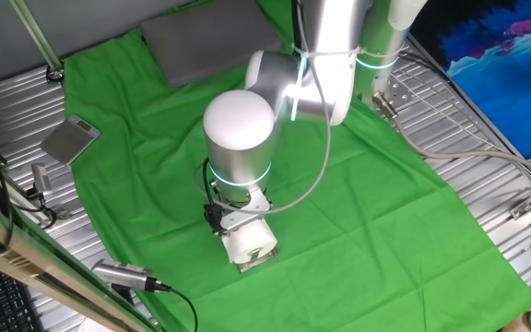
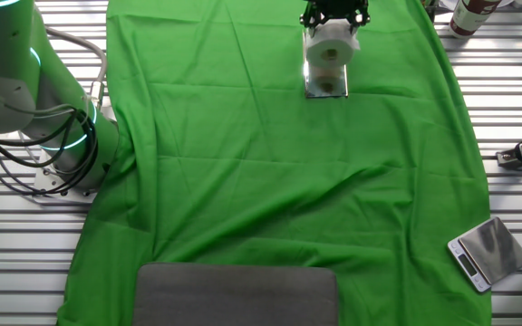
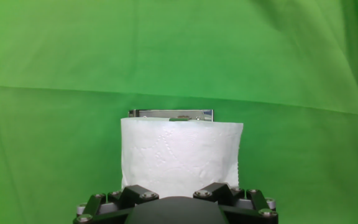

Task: Put the toilet paper on its holder

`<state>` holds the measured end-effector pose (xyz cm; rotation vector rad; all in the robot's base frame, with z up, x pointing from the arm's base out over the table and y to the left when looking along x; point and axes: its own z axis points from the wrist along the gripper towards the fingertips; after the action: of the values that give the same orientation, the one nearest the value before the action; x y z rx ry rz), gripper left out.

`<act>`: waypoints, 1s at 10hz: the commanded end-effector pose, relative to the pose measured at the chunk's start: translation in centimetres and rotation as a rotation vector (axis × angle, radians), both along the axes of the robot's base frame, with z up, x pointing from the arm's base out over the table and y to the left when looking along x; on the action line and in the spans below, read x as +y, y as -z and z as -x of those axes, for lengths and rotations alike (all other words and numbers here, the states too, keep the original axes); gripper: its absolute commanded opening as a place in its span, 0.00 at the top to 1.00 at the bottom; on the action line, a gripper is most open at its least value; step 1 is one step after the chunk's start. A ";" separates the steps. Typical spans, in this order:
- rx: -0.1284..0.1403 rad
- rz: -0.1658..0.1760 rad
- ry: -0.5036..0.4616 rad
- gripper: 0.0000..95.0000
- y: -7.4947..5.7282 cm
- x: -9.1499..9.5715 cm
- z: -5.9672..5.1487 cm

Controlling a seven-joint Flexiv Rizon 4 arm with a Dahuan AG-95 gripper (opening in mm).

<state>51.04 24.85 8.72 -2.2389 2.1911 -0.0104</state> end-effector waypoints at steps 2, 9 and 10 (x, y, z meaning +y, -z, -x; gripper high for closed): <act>0.001 0.003 -0.004 1.00 0.0 0.0 0.0; 0.004 -0.001 -0.041 0.40 0.1 0.0 0.0; 0.004 -0.002 -0.042 0.40 0.1 0.0 0.0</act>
<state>51.01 24.83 8.62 -2.2861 2.1439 -0.0051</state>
